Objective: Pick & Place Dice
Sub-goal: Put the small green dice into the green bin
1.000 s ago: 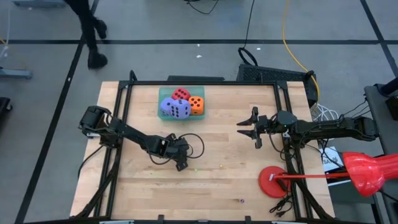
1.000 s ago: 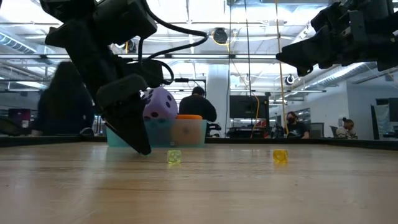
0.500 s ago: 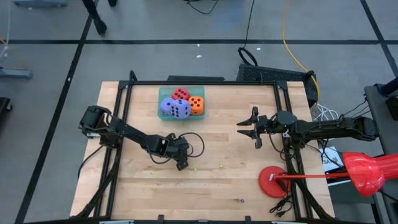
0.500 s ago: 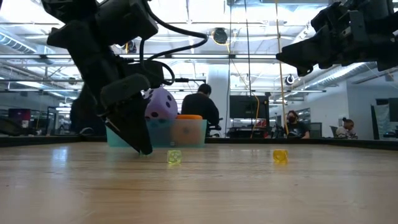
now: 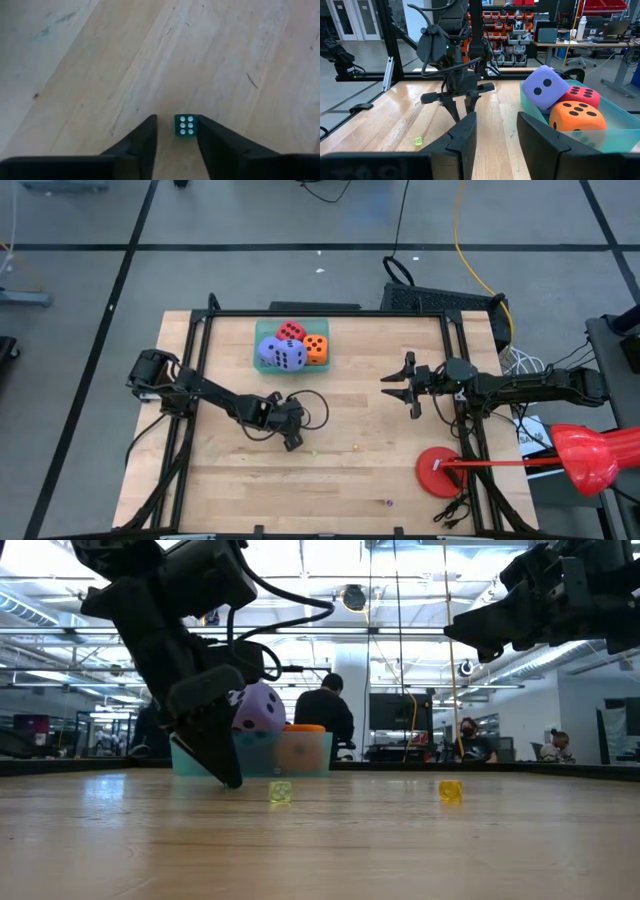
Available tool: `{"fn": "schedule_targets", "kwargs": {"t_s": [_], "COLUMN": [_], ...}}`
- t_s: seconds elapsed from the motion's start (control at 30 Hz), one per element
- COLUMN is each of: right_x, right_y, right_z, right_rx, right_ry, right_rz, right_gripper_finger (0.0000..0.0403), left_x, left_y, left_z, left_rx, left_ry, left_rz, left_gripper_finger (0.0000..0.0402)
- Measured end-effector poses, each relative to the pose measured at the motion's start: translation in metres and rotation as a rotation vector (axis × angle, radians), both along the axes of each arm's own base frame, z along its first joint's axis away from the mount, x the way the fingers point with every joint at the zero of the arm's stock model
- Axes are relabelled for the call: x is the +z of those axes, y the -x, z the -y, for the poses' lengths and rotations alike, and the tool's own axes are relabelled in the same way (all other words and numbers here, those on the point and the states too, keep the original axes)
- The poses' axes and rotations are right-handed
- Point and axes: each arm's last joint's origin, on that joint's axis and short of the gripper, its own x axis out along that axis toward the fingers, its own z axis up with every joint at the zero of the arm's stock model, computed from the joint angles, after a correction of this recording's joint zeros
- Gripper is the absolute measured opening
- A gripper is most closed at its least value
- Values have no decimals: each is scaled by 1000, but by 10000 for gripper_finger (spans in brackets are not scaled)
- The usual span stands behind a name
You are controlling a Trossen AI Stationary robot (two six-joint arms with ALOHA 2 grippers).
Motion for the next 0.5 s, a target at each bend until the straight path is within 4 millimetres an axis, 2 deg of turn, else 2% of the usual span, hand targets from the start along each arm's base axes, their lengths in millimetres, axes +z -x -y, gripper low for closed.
{"fn": "schedule_targets", "kwargs": {"t_s": [0.27,0.5], "right_x": [0,0], "right_y": [0,0], "right_z": [0,0], "right_rx": [0,-1], "right_ry": [0,0], "right_rz": [0,0], "right_gripper_finger": [130,130], "left_x": [0,2], "left_y": [-1,-2], "left_z": [0,0], "left_rx": [0,-1], "left_ry": [4,16], "left_rz": [6,24], "left_gripper_finger": [74,70]}}
